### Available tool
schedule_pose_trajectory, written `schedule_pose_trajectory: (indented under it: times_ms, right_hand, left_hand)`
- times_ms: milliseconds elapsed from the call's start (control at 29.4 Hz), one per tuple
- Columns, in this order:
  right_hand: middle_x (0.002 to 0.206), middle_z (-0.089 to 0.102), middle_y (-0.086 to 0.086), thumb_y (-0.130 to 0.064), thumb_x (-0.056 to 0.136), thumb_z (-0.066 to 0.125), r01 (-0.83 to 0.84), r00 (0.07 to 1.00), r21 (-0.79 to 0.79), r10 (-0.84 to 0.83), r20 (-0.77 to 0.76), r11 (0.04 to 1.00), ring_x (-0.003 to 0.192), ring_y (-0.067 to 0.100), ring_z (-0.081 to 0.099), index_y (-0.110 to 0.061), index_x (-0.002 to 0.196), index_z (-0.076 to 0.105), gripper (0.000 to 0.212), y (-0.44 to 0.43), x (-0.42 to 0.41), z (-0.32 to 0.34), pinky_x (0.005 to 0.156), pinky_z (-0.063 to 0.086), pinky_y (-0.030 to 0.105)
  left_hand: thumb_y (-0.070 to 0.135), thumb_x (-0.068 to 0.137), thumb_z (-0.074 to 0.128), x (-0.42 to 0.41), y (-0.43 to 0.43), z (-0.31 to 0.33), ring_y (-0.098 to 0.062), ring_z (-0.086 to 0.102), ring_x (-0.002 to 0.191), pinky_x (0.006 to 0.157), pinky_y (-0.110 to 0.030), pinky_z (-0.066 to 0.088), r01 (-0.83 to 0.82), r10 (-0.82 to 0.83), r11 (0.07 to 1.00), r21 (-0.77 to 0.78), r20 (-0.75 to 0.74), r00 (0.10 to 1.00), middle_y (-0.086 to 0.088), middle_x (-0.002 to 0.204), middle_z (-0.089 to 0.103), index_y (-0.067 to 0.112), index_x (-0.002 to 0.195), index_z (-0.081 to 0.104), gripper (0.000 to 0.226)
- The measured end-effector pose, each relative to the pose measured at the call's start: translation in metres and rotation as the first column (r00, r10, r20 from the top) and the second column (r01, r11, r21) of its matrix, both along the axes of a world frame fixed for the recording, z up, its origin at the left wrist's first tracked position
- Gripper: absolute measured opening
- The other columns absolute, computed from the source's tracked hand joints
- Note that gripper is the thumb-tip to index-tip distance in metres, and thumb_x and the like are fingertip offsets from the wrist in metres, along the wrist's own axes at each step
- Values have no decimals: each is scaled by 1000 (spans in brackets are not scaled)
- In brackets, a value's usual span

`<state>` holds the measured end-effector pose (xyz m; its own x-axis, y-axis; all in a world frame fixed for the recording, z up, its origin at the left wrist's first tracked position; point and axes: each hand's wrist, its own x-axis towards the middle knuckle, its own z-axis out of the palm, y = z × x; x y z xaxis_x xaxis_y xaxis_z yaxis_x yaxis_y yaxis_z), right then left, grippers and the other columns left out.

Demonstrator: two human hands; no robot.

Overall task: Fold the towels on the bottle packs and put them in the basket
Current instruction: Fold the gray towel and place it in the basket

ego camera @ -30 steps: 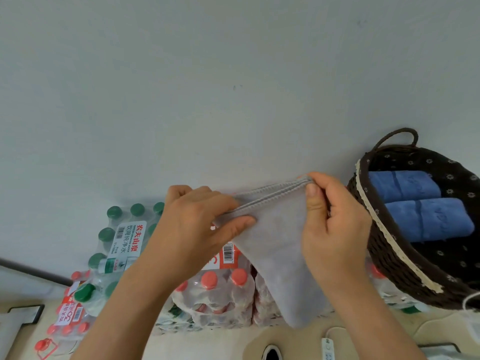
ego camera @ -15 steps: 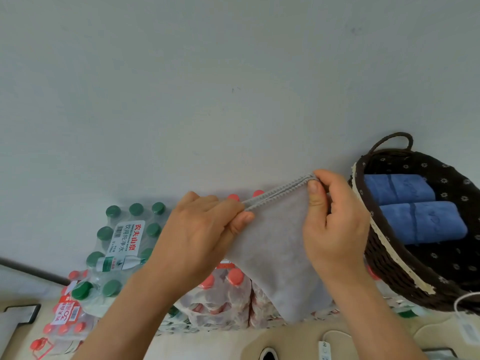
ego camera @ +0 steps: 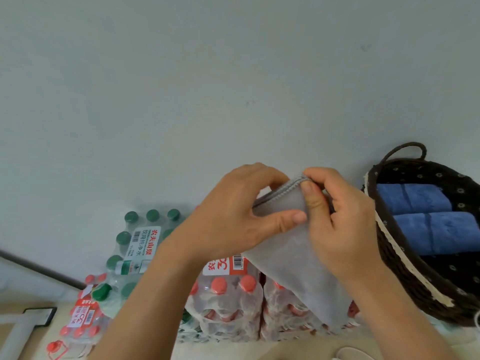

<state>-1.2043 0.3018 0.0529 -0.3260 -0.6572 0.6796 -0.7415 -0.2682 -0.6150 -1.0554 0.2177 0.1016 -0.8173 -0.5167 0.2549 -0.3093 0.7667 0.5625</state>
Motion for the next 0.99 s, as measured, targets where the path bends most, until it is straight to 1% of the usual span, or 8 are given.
schedule_pose_trajectory:
  times_ms: [136, 204, 306, 408, 545, 715, 851, 987]
  right_hand:
    - [76, 59, -16, -26, 97, 50, -36, 994, 31, 33, 105, 999, 69, 2, 57, -18, 99, 61, 13, 1, -7, 4, 59, 45, 13]
    - [81, 64, -5, -41, 92, 54, -140, 946, 102, 102, 306, 985, 74, 9, 62, -24, 96, 59, 18, 0, -14, 0, 62, 52, 24]
    - [97, 70, 6, -61, 69, 72, -538, 651, 120, 322, 687, 834, 87, 21, 68, -18, 107, 63, 59, 2, -32, -10, 71, 57, 32]
    - [113, 70, 10, -42, 58, 86, -805, 398, 134, 359, 844, 578, 105, 25, 67, -16, 114, 65, 65, 10, -45, -29, 84, 56, 33]
    - [122, 67, 0, -18, 68, 84, -784, 547, 420, 190, 815, 457, 115, 16, 62, -24, 123, 58, 61, 16, -45, -62, 101, 48, 41]
    - [115, 70, -10, -25, 72, 82, -727, 672, 618, 125, 730, 299, 106, 8, 65, -19, 124, 57, 58, 23, -55, -74, 92, 53, 30]
    - [103, 74, 4, -4, 76, 68, -753, 582, 510, 58, 811, 416, 93, 19, 71, -13, 111, 66, 36, 10, -61, -48, 73, 57, 25]
    - [90, 73, 9, -11, 77, 72, -610, 757, 605, 150, 636, 511, 80, 12, 66, -16, 96, 72, 20, -44, -41, -39, 74, 51, 29]
  left_hand:
    - [52, 91, 51, -9, -7, 0, -9, 47, 62, 58, -27, 38, 33, -38, 996, 86, 46, 998, 2, 67, 51, 16, 77, 51, 38]
    - [50, 92, 46, -11, -6, 2, -9, 44, 56, 52, -24, 33, 46, -50, 998, 43, 90, 995, 3, 60, 47, 20, 76, 44, 34]
    - [48, 94, 47, -19, -2, 9, -11, 47, 57, 53, -26, 36, 61, -54, 997, -52, 117, 992, 5, 60, 50, 25, 79, 45, 27]
    - [40, 96, 52, -25, -3, 19, -13, 53, 63, 59, -31, 43, 79, -78, 997, -9, 98, 992, 2, 67, 57, 23, 87, 54, 20]
    - [38, 97, 51, -24, -5, 29, -12, 57, 68, 63, -30, 45, 54, -55, 998, 25, 36, 998, 3, 71, 61, 25, 87, 59, 17]
    - [38, 96, 50, 18, -23, 23, -15, 63, 70, 65, -31, 49, -166, 187, 963, 211, -84, 979, 1, 77, 67, 24, 91, 61, 18]
    - [36, 97, 51, 81, -41, -11, -12, 61, 60, 54, -26, 48, -356, 532, 722, 593, -146, 834, 1, 70, 66, 23, 88, 62, 19]
    - [37, 97, 50, 149, -54, -64, -12, 58, 60, 56, -28, 45, -522, 768, 489, 699, -62, 637, 3, 69, 65, 21, 89, 63, 22]
